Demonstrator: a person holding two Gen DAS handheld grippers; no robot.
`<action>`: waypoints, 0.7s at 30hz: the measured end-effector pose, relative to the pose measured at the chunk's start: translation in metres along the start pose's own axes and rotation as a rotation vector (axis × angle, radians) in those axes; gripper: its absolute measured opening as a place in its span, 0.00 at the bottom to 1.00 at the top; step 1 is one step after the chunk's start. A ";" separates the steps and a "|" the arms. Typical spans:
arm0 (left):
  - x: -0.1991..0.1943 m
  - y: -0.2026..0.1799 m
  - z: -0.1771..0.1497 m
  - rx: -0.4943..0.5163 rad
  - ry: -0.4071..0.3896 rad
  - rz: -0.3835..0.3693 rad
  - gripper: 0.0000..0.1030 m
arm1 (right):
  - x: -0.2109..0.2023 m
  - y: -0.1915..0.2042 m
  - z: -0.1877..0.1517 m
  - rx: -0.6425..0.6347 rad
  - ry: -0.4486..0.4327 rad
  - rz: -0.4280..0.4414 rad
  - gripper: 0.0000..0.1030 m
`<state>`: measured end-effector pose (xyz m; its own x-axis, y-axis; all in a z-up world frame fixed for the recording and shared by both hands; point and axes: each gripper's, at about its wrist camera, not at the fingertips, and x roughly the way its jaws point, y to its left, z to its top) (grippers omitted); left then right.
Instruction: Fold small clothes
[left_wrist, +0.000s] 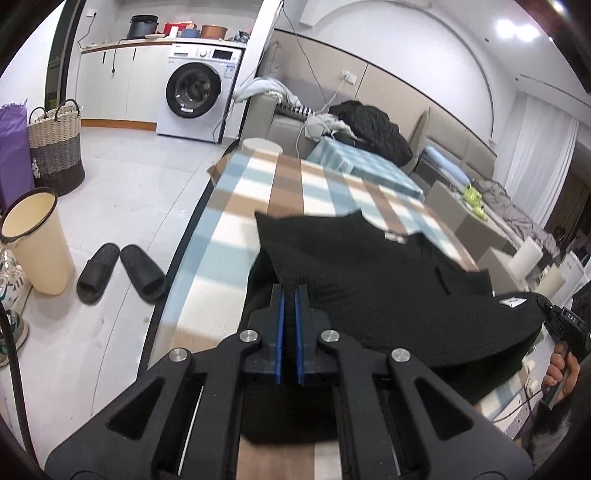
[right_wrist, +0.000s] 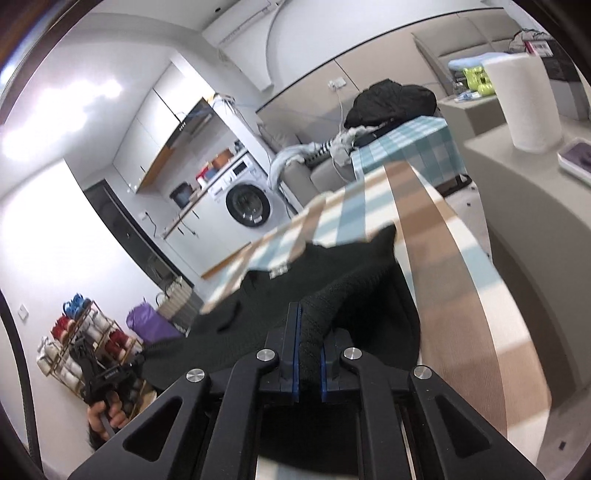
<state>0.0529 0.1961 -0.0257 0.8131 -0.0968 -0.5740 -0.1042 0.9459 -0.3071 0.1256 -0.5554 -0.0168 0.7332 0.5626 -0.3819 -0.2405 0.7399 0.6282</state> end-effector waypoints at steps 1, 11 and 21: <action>0.002 0.000 0.009 -0.007 -0.009 -0.002 0.02 | 0.003 0.001 0.007 0.002 -0.010 0.002 0.07; 0.070 -0.003 0.088 -0.032 0.002 -0.004 0.02 | 0.064 -0.002 0.077 0.100 -0.036 -0.086 0.07; 0.167 -0.002 0.125 -0.030 0.144 0.043 0.03 | 0.137 -0.032 0.107 0.176 0.046 -0.271 0.18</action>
<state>0.2607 0.2167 -0.0262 0.7171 -0.1019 -0.6895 -0.1563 0.9406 -0.3015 0.3021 -0.5412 -0.0164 0.7250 0.3728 -0.5791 0.0759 0.7925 0.6052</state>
